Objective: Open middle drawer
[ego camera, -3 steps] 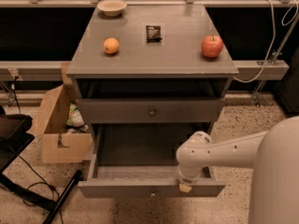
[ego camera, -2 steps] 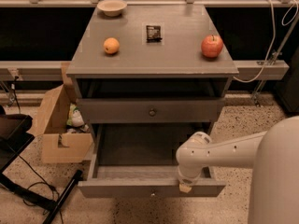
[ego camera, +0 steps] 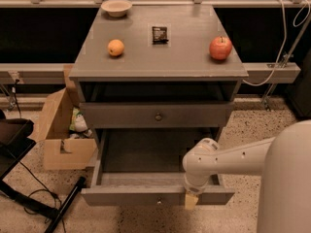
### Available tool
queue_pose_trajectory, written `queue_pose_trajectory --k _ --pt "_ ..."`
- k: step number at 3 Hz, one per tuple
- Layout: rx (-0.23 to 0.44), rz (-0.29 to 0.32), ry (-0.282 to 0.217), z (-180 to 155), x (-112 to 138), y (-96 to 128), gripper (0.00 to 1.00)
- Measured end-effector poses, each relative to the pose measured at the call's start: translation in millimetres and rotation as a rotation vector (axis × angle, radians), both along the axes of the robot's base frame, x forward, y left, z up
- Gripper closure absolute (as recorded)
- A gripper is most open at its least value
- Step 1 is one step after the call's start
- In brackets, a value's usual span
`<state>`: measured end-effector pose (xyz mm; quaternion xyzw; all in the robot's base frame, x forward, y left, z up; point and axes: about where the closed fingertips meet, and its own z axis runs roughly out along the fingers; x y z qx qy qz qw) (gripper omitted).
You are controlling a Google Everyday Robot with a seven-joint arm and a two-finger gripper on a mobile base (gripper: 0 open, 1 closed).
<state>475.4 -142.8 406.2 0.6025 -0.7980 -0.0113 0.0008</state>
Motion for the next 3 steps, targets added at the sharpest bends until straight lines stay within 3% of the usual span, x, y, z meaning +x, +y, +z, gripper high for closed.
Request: queue_pose_trajectory --k 1,2,3 --pt "0.000 0.000 0.002 -1 -1 0 0.00" --pt "-0.007 0.004 0.023 -4 -7 0 0.00" --pt "0.009 -0.035 0.079 -6 -34 -3 0.16"
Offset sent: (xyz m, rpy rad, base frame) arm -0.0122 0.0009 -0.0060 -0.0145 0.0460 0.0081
